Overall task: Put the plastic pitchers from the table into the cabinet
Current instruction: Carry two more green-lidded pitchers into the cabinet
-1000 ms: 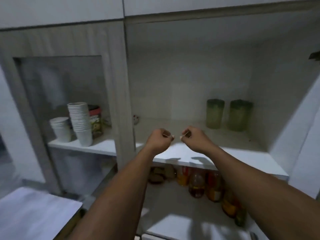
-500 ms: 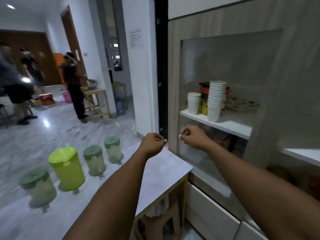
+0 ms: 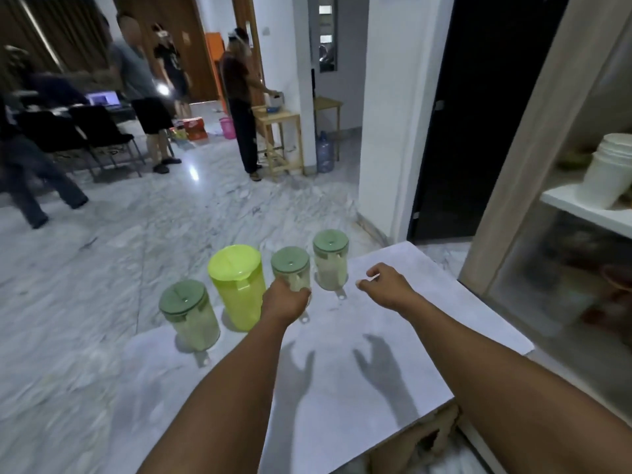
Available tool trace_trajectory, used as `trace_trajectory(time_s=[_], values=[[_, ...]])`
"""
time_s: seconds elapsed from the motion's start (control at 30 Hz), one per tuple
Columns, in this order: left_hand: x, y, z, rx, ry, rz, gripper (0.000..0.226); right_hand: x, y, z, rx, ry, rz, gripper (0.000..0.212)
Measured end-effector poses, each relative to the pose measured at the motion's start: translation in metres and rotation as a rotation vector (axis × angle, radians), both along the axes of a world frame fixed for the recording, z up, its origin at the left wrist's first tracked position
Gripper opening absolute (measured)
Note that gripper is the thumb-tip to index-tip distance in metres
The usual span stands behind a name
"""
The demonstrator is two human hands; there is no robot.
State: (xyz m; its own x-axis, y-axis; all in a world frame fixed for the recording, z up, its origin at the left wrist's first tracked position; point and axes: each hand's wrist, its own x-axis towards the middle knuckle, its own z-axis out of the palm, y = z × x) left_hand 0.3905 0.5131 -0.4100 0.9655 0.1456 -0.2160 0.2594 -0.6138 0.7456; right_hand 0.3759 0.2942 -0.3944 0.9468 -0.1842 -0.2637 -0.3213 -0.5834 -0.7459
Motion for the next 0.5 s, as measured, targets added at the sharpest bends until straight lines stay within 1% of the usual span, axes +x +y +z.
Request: trace_trajectory(time_s=[0.17,0.27,0.37,0.43,0.5], values=[[0.057,-0.004,-0.043,-0.079,0.146,0.143,0.066,0.085,0.004,-0.043,0.027,0.078,-0.001,0.066],[0.087,-0.008,-0.064,-0.077,0.239,0.185,0.071,0.128,0.005,-0.061,0.022,0.123,0.001,0.068],[0.102,-0.015,-0.076,-0.095,0.3,0.181,0.065,0.161,0.008,-0.077,0.016,0.178,-0.005,0.073],[0.108,-0.017,-0.081,-0.107,0.323,0.179,0.061,0.176,0.012,-0.087,0.029,0.21,-0.003,0.071],[0.112,-0.018,-0.085,-0.12,0.314,0.193,0.061,0.189,0.018,-0.098,0.033,0.233,-0.004,0.061]])
